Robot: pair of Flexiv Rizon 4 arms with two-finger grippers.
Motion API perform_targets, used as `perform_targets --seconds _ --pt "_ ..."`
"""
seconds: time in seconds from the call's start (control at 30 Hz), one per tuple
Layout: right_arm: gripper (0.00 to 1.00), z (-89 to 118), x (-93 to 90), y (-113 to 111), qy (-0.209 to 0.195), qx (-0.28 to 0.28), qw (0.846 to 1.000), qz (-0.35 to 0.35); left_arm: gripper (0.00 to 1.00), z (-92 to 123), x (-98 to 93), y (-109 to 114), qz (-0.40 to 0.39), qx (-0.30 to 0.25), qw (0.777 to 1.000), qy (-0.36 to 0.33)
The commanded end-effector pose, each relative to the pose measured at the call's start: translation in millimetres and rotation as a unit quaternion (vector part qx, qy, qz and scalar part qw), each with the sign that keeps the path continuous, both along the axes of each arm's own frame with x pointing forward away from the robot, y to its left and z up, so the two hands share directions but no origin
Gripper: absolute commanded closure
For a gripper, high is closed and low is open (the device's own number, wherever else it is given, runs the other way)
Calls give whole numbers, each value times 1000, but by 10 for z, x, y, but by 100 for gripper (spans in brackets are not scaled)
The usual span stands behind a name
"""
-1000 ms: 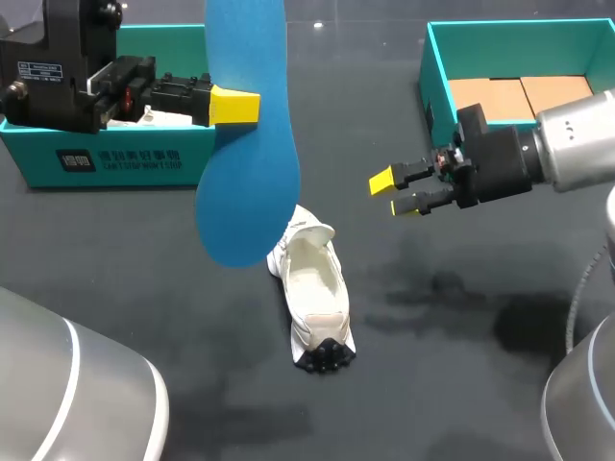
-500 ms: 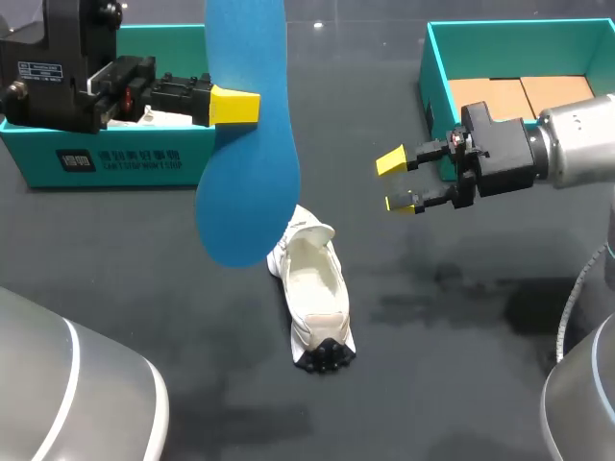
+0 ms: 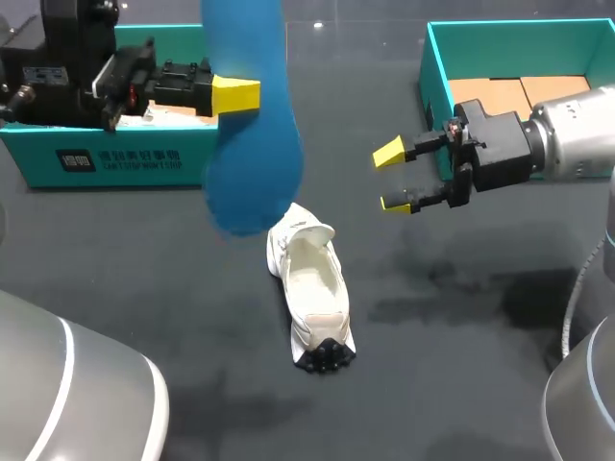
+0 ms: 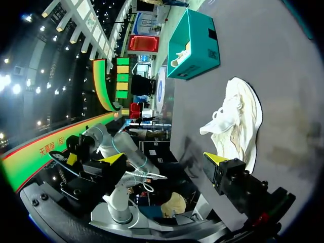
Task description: Take the shoe out of the shoebox, open the shoe tongue, remove and reinsert the insole, then place the shoe into the shoebox
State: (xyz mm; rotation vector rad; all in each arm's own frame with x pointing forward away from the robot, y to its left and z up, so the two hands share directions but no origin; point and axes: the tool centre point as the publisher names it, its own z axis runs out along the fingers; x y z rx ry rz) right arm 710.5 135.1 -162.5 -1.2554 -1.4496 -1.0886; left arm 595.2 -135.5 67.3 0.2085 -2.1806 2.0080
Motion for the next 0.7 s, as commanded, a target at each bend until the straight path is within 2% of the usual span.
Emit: perform_targets --seconds 0.03,0.2,0.27,0.3,0.7 --pt "0 -15 16 12 1 -1 1000 2 100 -136 196 -105 -3 -33 994 -102" --pt "0 -15 16 12 1 -1 1000 2 100 -278 365 -99 -8 -34 971 -237" --pt "0 -15 16 12 1 -1 1000 2 100 -358 423 -86 -14 -24 945 -326" --pt "0 -15 16 12 1 -1 1000 2 100 -412 456 -78 -20 -12 941 -337" --pt "0 -15 16 12 1 -1 1000 2 100 -412 456 -78 -20 -12 941 -337"
